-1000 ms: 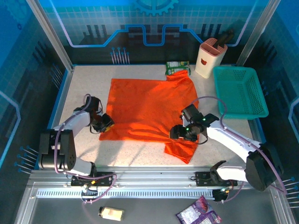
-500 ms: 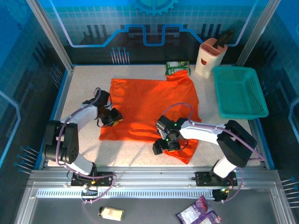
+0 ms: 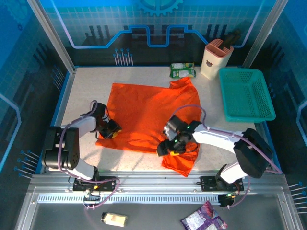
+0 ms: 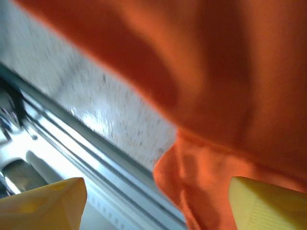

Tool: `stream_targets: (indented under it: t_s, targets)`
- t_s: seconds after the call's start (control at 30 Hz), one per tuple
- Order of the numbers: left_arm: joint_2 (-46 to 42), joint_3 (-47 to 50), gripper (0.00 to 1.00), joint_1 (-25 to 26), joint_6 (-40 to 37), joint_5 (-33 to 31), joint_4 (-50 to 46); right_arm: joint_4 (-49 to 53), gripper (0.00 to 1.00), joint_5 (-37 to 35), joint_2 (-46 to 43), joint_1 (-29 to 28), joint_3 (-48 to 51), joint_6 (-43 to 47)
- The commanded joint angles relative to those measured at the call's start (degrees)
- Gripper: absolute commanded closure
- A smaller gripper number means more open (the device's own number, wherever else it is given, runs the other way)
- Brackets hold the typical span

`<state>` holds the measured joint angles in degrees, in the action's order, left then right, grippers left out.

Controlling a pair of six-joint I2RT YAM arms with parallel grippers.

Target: Fold the inside-out t-shirt

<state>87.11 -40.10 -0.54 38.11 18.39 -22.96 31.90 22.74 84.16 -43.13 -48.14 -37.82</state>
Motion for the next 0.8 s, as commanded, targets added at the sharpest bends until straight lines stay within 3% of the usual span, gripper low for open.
stream_targets:
  t_s: [0.0, 0.13, 0.3, 0.5, 0.77]
  targets:
    - [-1.11, 4.14, 0.68, -1.72, 2.32, -0.64, -1.29, 2.01, 0.22, -1.57, -2.42, 8.92, -4.72, 3.19]
    - [-3.93, 5.73, 0.68, -2.10, 3.27, -0.32, -1.23, 3.15, 0.22, -5.86, -0.04, 19.90, -10.93, 7.05]
    - [-8.02, 3.84, 0.69, -2.10, 2.81, 0.24, -4.18, -1.38, 0.24, -1.57, 8.55, 29.76, -20.23, 7.69]
    - [-11.17, -0.60, 0.67, -1.93, 1.56, 1.81, -8.40, -3.80, 0.25, -0.35, 21.77, 32.95, -34.56, 6.35]
    - [-8.82, -1.14, 0.67, -0.38, 1.62, 2.27, -6.75, -4.39, 0.27, 1.89, 39.09, 33.41, -53.61, 4.91]
